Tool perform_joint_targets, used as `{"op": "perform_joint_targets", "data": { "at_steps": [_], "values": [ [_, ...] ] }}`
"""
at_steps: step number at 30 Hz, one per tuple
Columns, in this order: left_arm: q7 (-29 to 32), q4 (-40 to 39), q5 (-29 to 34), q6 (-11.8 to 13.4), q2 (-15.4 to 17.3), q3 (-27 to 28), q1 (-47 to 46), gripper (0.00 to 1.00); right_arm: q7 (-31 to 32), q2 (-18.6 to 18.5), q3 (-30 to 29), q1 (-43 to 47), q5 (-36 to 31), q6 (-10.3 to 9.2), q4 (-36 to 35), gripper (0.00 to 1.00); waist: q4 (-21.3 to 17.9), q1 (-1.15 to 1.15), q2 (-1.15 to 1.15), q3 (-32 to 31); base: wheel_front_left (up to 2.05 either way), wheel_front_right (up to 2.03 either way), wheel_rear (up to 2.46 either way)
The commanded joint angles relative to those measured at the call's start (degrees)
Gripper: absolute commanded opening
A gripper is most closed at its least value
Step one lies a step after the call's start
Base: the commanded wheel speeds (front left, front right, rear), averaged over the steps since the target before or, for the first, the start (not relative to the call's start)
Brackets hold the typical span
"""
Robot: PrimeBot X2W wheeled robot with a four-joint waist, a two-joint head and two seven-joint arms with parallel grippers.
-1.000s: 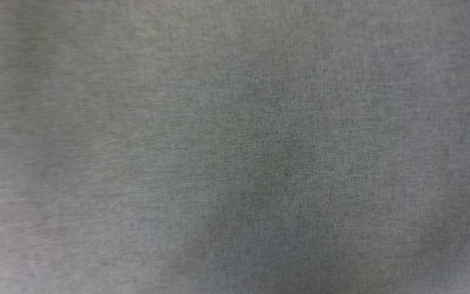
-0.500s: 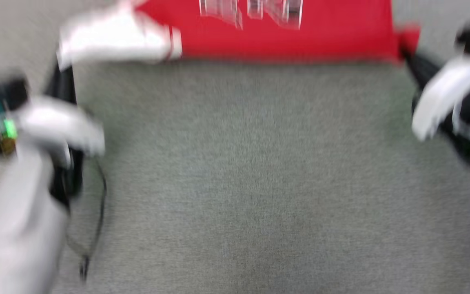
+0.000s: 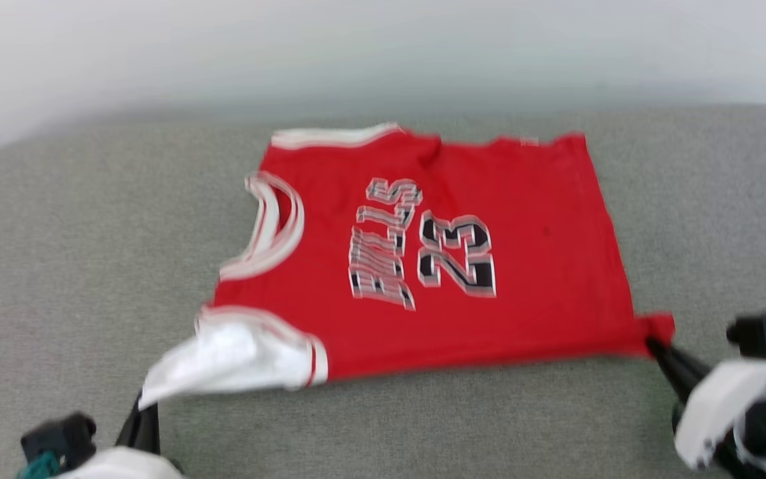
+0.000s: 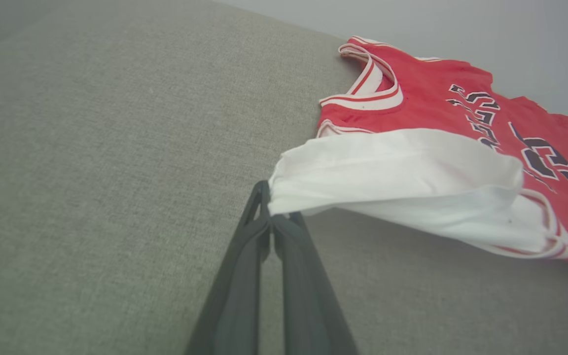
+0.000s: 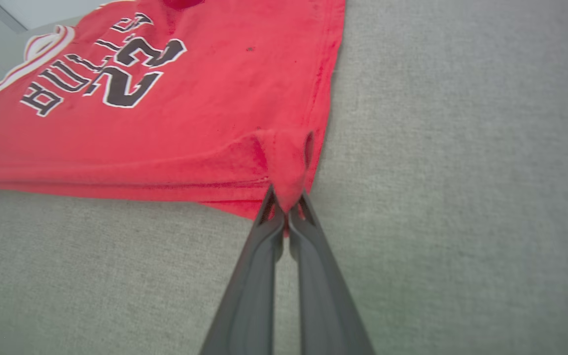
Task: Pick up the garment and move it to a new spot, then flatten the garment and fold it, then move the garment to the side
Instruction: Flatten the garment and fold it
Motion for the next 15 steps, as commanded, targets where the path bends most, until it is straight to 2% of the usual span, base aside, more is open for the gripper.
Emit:
{"op": "perform_joint_targets", "data": {
  "at_steps": [1, 5, 8, 10, 15],
  "values": [
    [0.2, -0.5, -0.2, 0.9, 0.9, 0.8, 1.1, 0.00, 0.4, -0.2, -1.2, 1.7, -1.1, -0.14, -0.6, 0.00, 0.3, 0.02, 0.00, -1.4, 0.00, 0.00, 0.00],
    [3.2, -6.9, -1.0, 4.1, 2.1, 0.9, 7.5, 0.00, 5.2, 3.3, -8.7, 11.7, -4.0, -0.14, -9.5, 0.00, 1.0, 0.02, 0.00, -3.1, 0.00, 0.00, 0.00],
    [4.1, -11.3, -1.2, 5.9, 2.3, 1.2, 9.7, 0.00, 9.2, 7.3, -13.0, 17.2, -6.4, -0.13, -16.4, 0.00, 1.1, 0.02, 0.00, -3.6, 0.00, 0.00, 0.00],
    [4.5, -13.2, -1.0, 6.2, 2.5, 0.9, 9.5, 0.00, 11.7, 9.4, -15.0, 18.7, -8.2, -0.13, -20.3, 0.00, 1.0, 0.02, 0.00, -3.6, 0.00, 0.00, 0.00],
    [6.6, -13.0, 0.1, 4.3, 2.8, -1.4, 3.5, 0.00, 16.5, 11.7, -17.0, 15.9, -11.7, -0.11, -23.5, 0.00, 0.9, 0.02, 0.00, -2.8, 0.00, 0.00, 0.00]
  ]
}}
